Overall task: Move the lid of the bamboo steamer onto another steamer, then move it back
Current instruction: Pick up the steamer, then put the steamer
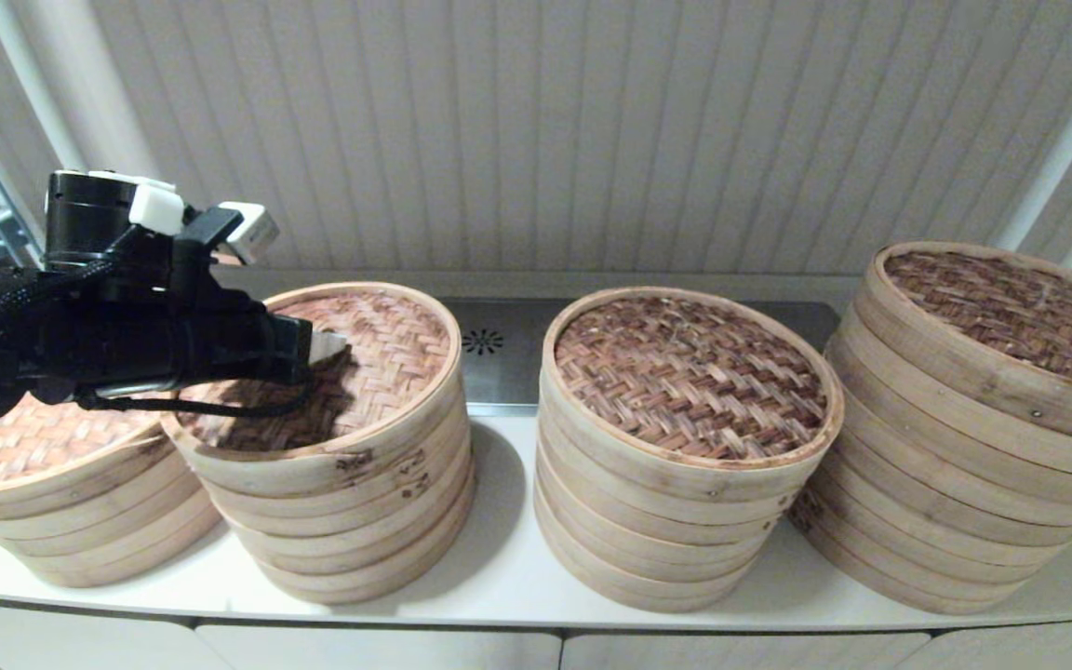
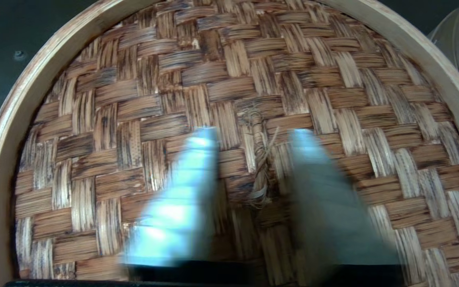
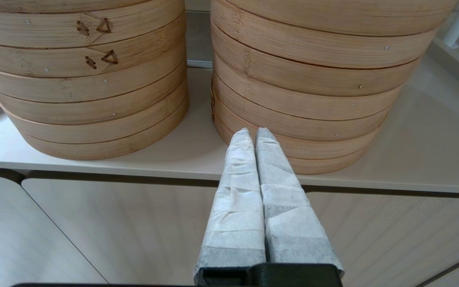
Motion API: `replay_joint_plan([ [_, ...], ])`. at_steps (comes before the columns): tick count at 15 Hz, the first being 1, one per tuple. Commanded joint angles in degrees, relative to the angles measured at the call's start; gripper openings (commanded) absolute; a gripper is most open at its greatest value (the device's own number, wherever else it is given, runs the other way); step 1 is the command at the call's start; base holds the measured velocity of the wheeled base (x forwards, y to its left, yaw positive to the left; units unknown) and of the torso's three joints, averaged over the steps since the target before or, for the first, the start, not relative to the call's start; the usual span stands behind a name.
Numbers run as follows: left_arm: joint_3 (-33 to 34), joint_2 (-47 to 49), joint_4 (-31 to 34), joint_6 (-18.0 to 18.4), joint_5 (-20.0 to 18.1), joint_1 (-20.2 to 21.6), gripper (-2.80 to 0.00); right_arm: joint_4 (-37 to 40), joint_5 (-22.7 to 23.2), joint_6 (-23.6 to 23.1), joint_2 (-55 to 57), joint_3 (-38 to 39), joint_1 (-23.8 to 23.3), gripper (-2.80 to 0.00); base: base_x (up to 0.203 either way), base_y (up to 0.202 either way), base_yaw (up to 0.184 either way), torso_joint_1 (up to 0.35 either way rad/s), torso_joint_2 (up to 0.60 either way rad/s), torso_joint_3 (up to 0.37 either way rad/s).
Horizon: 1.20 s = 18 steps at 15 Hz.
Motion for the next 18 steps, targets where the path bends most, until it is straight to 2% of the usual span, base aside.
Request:
replay_joint_plan([
  [1, 0.14, -0.26, 0.00, 0.03, 0.07, -0.06, -2.80, 0.00, 0.01, -0.03, -0.20, -0.02, 0.04, -2.80, 0.000, 0.000, 0.000, 0.000, 0.00, 0.000],
  [7, 0.06, -0.35, -0.01, -0.23, -0.10, -0.06, -2.80, 0.00, 0.01, -0.12, -0.20, -0.02, 0.04, -2.80, 0.000, 0.000, 0.000, 0.000, 0.00, 0.000],
  [13, -3.90, -2.30, -0.09, -0.32, 0.00, -0.06, -2.80, 0.00, 0.01, -0.12, -0.20, -0.02, 0.04, -2.80, 0.000, 0.000, 0.000, 0.000, 0.00, 0.000],
  [16, -3.68, -3.79, 0.00, -0.16, 0.15, 0.03, -2.80, 0.00, 0.10, -0.12, -0.20, -0.02, 0.04, -2.80, 0.000, 0.000, 0.000, 0.000, 0.00, 0.000],
  [18, -4.18, -4.66, 0.10, 0.05, 0.19, 1.79, -2.80, 0.00, 0.10, -0.29, -0.20, -0.02, 0.04, -2.80, 0.000, 0.000, 0.000, 0.000, 0.00, 0.000],
])
